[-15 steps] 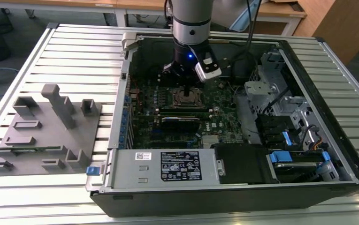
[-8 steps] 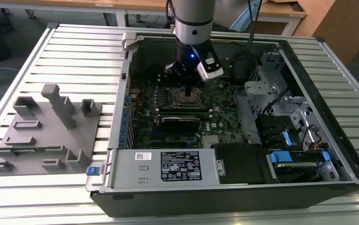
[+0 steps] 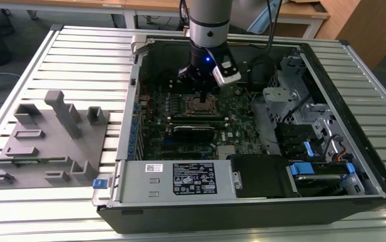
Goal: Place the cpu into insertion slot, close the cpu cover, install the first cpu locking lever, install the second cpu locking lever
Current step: 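Install the second cpu locking lever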
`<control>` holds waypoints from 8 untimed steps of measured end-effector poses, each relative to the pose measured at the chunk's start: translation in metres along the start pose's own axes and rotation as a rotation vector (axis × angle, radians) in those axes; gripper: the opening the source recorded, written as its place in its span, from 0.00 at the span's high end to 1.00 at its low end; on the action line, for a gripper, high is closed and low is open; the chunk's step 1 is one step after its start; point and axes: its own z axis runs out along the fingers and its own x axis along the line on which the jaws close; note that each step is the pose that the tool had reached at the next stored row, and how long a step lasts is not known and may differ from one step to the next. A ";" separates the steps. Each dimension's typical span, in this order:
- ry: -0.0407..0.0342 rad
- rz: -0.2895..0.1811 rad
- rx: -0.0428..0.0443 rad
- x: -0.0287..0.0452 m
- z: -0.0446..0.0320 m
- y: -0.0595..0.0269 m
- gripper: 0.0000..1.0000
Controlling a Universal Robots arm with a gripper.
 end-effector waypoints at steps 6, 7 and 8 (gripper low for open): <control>0.0001 0.000 0.0001 -0.0001 -0.0005 0.0005 0.89; 0.0001 0.000 0.0002 -0.0002 -0.0008 0.0005 0.89; 0.0000 0.000 0.0000 -0.0001 -0.0011 0.0005 0.89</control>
